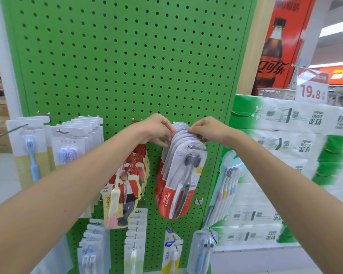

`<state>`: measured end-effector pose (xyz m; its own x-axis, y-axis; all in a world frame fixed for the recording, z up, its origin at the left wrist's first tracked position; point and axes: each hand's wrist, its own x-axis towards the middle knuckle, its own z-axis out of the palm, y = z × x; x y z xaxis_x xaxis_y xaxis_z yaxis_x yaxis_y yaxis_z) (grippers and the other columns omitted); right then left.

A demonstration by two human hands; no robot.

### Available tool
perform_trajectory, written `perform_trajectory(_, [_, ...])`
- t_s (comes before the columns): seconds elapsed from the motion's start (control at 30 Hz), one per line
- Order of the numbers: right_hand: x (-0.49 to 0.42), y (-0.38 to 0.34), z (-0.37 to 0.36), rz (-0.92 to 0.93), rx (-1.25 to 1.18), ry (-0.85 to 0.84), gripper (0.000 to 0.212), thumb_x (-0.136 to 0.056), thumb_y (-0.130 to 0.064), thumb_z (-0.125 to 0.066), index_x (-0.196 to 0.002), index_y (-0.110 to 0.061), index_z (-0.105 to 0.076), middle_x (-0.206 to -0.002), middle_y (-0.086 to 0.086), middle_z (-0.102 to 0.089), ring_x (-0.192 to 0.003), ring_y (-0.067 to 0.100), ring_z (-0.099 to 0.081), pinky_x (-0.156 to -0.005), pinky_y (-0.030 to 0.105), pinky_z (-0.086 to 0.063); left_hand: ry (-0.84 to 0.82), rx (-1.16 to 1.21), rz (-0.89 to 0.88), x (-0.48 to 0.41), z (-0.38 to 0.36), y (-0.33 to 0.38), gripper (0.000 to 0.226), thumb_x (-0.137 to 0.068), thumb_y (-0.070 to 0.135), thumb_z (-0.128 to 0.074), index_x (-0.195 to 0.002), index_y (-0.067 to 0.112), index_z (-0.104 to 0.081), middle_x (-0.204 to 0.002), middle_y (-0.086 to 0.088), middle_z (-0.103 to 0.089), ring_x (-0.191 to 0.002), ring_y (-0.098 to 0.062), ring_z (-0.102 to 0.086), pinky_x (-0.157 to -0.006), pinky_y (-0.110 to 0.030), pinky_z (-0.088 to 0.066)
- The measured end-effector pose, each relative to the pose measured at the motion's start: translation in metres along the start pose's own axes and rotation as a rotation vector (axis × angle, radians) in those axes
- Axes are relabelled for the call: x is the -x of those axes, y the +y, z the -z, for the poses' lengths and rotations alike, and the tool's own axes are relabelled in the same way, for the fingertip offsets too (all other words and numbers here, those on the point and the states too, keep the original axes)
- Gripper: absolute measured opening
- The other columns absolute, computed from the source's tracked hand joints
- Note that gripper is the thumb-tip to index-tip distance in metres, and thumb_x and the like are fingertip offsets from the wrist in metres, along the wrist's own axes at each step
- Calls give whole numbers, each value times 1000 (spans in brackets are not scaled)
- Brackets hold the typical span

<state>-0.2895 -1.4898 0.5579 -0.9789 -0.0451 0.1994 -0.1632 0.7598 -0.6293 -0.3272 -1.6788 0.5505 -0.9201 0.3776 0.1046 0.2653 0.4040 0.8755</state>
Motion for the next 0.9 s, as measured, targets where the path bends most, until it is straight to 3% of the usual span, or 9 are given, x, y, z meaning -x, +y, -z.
perform_trajectory(0.1, [0,2,0,9,25,10,34,-98,-27,-56,-96,6,-68,-89,16,-68,-78,19,-56,-91,44,-53,152,-119,-84,-9,4,-1,12,-90,-1,-65,-92,10,-63,-108,-12,-63,-91,-19,-66,-70,-28,-60])
perform_trajectory(0.17, [1,3,0,17,39,11,33,-99,-28,-55,-95,0,-71,-96,19,-71,-79,19,-57,-92,46,-53,138,-207,-113,-14,3,-2,10,-90,7,-68,-87,16,-63,-110,-8,-62,-94,-19,-65,-71,-28,-57])
perform_trajectory(0.33, [0,4,-1,36,62,21,37,-100,-30,-53,-98,3,-69,-85,11,-63,-77,18,-53,-90,45,-53,89,-298,-141,-23,-7,-3,3,-91,11,-68,-93,13,-67,-105,-7,-65,-81,-15,-62,-64,-24,-52])
perform_trajectory(0.43, [1,4,-1,55,57,30,37,-100,-30,-53,-99,4,-68,-82,10,-60,-76,18,-52,-83,41,-53,82,-334,-147,-22,-7,0,14,-91,12,-67,-104,8,-70,-106,-10,-67,-85,-20,-65,-71,-29,-56])
perform_trajectory(0.57, [2,5,-1,70,71,30,35,-101,-29,-52,-98,2,-69,-84,11,-63,-76,18,-53,-85,43,-53,102,-368,-131,-16,2,4,12,-89,14,-70,-97,6,-70,-98,-13,-71,-96,-29,-69,-81,-38,-60])
perform_trajectory(0.7, [1,5,-3,63,65,32,37,-100,-32,-52,-99,1,-69,-85,11,-64,-76,19,-53,-77,37,-51,140,-383,-64,-8,18,4,14,-89,11,-69,-100,2,-68,-97,-12,-70,-89,-24,-68,-70,-28,-58])
perform_trajectory(0.77, [1,5,-3,57,68,29,37,-101,-32,-52,-100,1,-69,-86,12,-64,-76,18,-53,-80,39,-52,149,-390,-35,-3,24,4,13,-88,11,-69,-97,2,-68,-95,-11,-69,-83,-21,-66,-63,-24,-54])
perform_trajectory(0.9, [1,4,-2,38,61,17,37,-100,-31,-52,-100,2,-69,-86,11,-64,-75,19,-52,-76,36,-50,157,-401,-35,4,29,5,5,-87,12,-70,-89,7,-69,-91,-11,-69,-78,-19,-66,-58,-22,-54])
